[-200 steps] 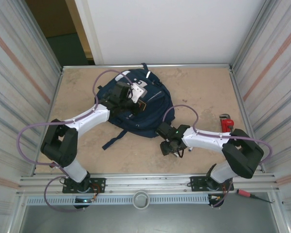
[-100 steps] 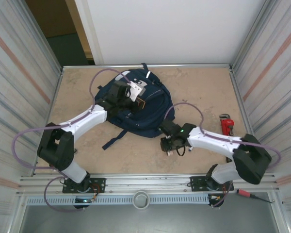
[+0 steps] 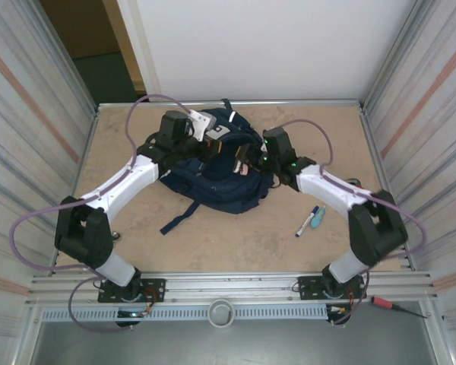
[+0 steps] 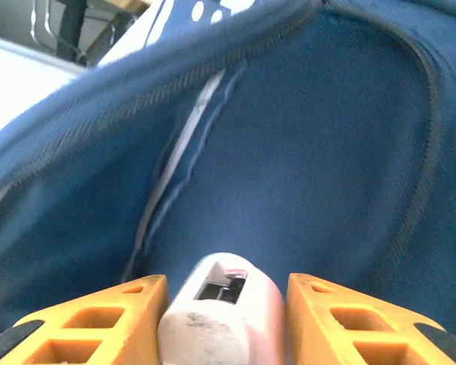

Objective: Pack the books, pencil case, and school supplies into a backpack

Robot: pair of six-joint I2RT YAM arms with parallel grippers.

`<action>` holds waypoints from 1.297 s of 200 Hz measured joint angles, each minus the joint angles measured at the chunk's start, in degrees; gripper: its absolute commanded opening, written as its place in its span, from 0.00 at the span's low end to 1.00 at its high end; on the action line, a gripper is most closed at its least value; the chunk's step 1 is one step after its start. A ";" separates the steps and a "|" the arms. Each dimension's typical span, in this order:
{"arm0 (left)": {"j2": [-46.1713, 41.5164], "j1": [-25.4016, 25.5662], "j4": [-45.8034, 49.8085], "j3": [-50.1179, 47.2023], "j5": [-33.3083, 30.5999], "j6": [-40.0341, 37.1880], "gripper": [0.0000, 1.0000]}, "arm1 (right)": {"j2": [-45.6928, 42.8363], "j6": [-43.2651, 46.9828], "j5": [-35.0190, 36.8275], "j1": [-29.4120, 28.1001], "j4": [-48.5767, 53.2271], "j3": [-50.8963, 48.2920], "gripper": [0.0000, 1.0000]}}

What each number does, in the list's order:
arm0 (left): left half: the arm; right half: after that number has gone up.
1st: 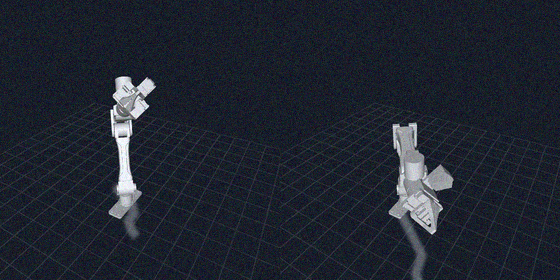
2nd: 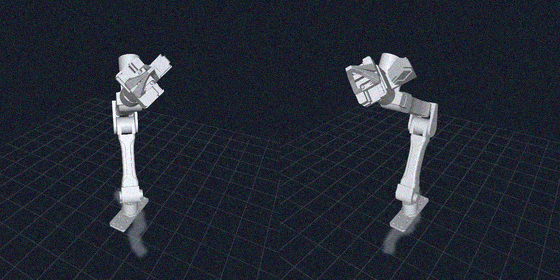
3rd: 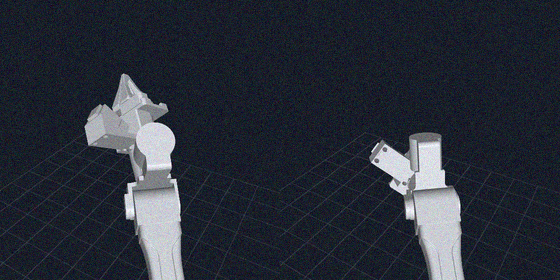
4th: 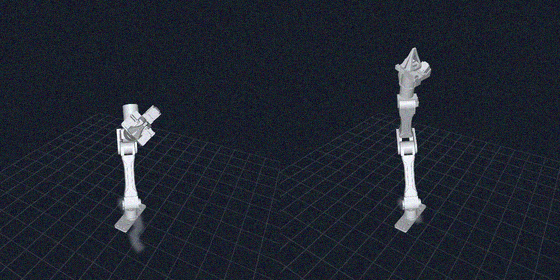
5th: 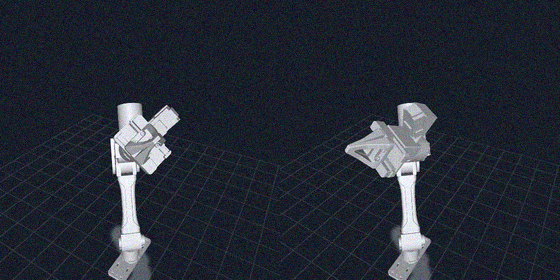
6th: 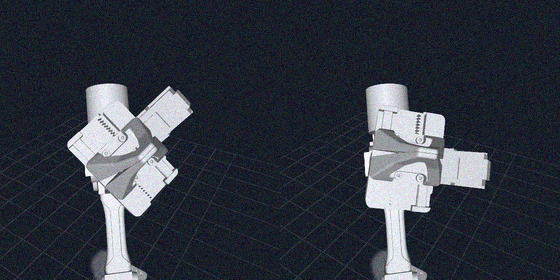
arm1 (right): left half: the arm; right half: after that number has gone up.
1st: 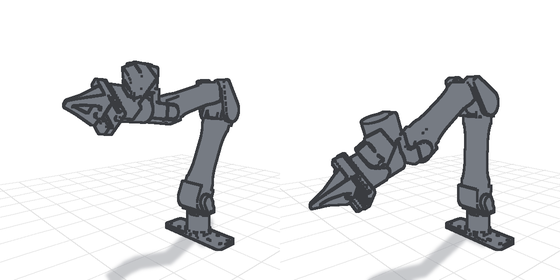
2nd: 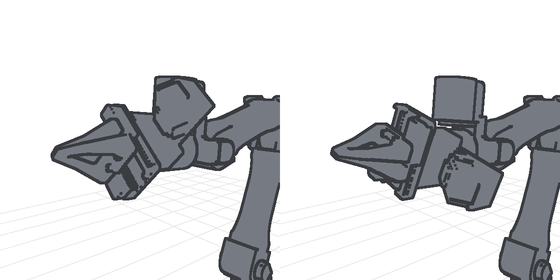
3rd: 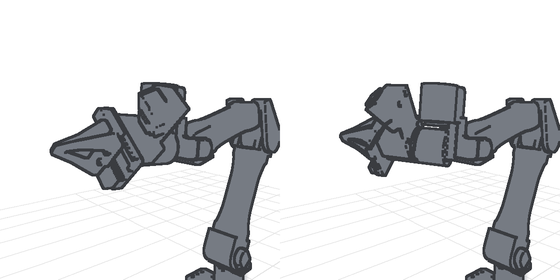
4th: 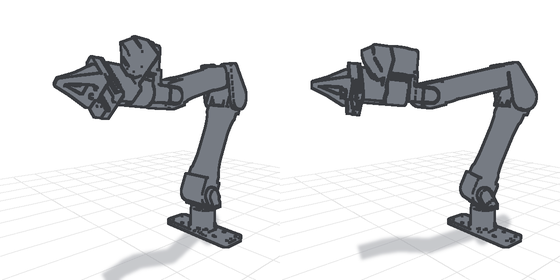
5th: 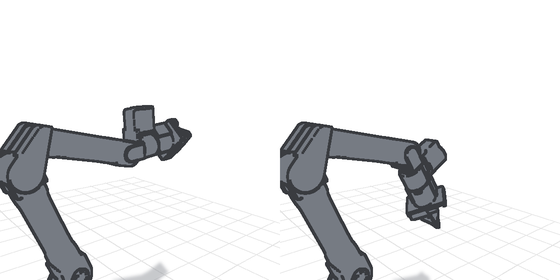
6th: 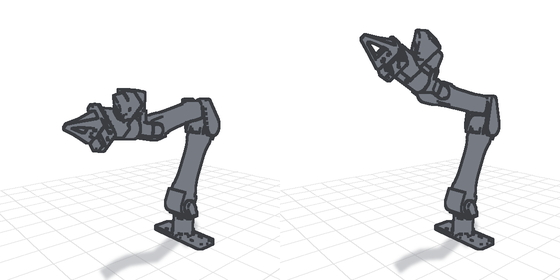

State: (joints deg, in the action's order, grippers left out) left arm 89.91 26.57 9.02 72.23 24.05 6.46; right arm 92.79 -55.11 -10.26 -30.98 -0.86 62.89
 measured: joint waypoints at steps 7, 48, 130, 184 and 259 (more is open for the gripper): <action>0.35 0.00 0.09 0.42 0.13 0.35 0.00 | 2.91 -1.20 -0.04 0.04 -0.81 2.10 0.54; 1.33 -0.70 0.17 1.42 0.39 1.60 0.00 | 13.29 -3.30 -1.66 -1.25 -2.84 9.62 0.68; 1.33 -0.87 -0.74 0.63 0.70 2.08 0.00 | -16.41 9.88 7.26 4.13 13.86 -9.66 0.74; 1.29 -0.85 -2.01 -0.85 1.05 2.03 0.00 | -27.74 8.13 21.84 3.02 34.23 -26.47 0.65; 1.27 -0.85 -3.08 -2.36 1.46 2.01 0.00 | -30.14 -1.95 26.75 -3.43 38.86 -34.99 0.49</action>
State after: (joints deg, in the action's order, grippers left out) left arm 91.18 25.71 5.93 69.87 25.52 8.47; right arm 62.65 -57.06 16.49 -34.41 38.00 27.90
